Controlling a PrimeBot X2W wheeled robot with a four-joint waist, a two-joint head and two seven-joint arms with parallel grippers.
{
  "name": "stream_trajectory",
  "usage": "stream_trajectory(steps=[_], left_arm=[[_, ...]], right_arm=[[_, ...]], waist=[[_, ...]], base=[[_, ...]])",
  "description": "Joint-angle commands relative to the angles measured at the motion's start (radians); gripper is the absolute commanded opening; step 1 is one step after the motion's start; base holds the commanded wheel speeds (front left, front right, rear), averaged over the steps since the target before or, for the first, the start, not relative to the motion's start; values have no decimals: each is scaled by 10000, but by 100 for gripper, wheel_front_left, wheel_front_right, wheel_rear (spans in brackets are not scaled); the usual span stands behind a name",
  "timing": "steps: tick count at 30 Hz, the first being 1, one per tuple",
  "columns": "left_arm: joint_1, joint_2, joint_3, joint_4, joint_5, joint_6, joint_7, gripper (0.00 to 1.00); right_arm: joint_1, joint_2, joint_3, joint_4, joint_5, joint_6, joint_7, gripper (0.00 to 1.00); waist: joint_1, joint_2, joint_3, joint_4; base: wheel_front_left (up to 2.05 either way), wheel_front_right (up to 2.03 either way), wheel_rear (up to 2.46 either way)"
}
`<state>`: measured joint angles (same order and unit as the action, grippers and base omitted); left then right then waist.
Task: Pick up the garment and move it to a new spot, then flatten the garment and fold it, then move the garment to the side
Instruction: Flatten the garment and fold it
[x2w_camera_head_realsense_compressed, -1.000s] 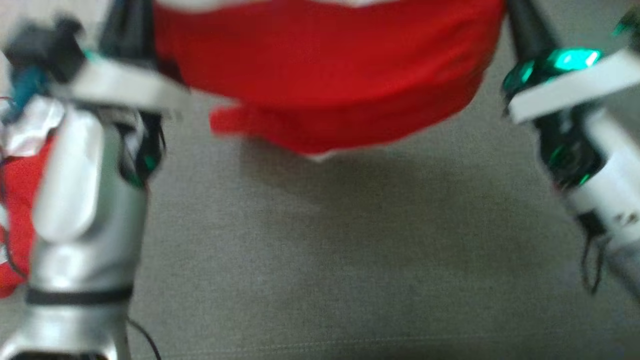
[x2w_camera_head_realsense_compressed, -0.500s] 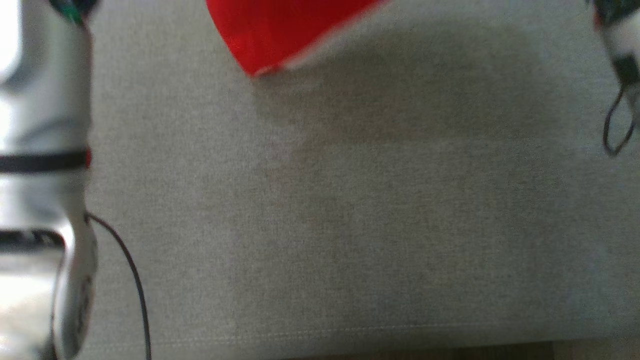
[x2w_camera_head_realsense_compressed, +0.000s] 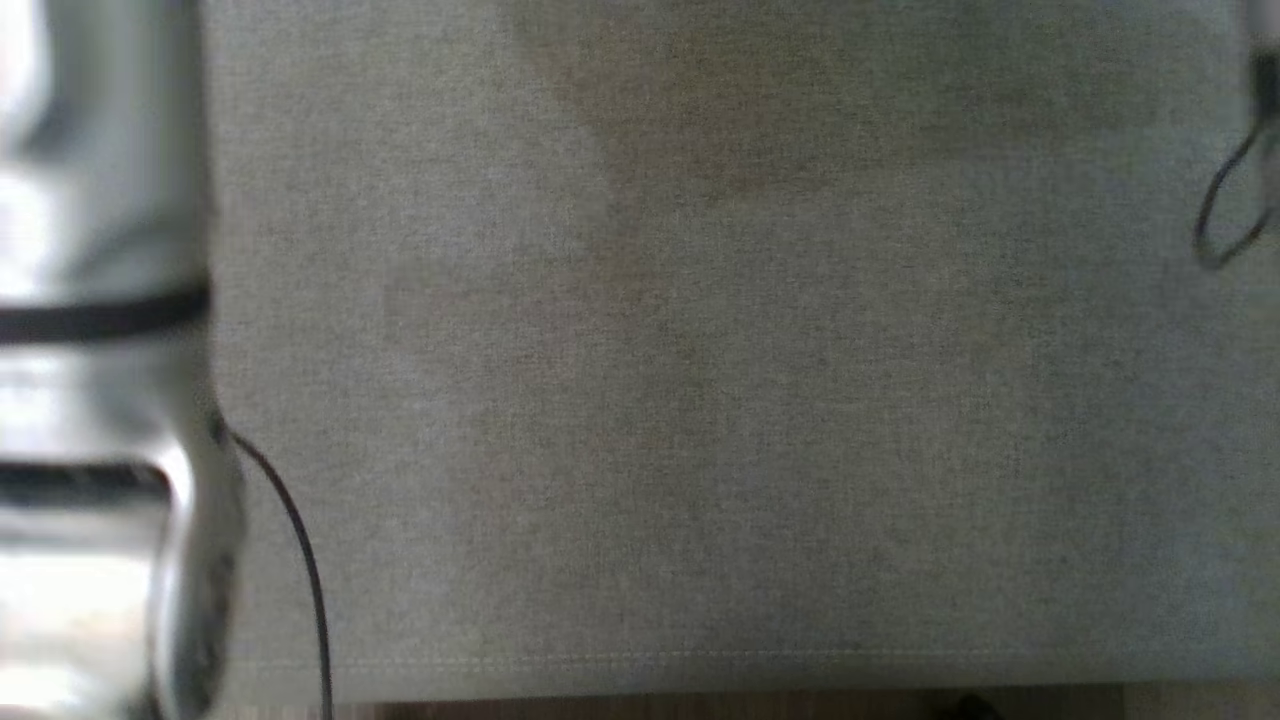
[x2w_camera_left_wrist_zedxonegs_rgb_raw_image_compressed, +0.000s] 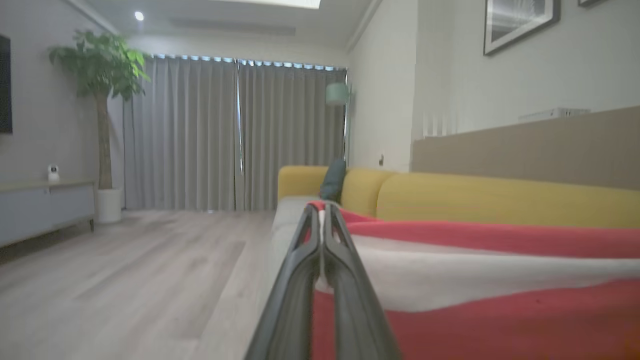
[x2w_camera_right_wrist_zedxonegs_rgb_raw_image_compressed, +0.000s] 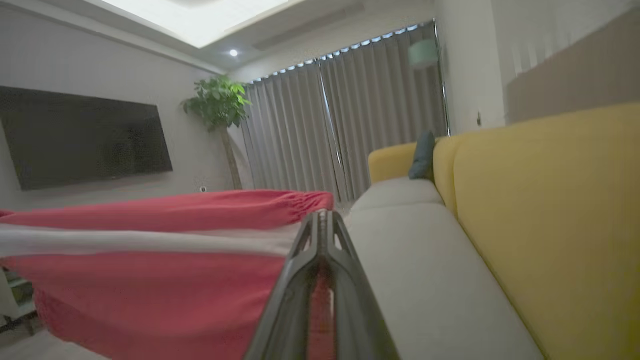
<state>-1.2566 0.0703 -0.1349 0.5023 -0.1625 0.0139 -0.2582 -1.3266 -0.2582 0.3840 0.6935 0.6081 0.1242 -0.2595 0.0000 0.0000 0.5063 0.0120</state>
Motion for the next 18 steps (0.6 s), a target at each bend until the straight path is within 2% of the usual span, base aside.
stream_trajectory(steps=[1, 6, 12, 18], left_arm=[[366, 251, 240, -228, -64, -85, -34, 0], [2599, -61, 554, -435, -389, -274, -34, 0], [5427, -188, 1039, -898, -823, -360, -35, 0], [7574, -197, 478, -1116, -1443, -149, -35, 0]], right_arm=[[266, 78, 42, -254, 116, 65, -21, 0], [2005, -76, 655, -673, 840, 65, -21, 0], [4310, -323, 1311, -1785, 1729, 65, -21, 0], [6430, -541, 1630, -2666, 2570, 65, -22, 0]], waist=[[0, 0, 16, -28], [0, 0, -124, -189], [0, 0, -814, -452], [0, 0, -1681, -524]], base=[[0, 0, 0], [0, 0, 0], [0, 0, 0], [0, 0, 0]])
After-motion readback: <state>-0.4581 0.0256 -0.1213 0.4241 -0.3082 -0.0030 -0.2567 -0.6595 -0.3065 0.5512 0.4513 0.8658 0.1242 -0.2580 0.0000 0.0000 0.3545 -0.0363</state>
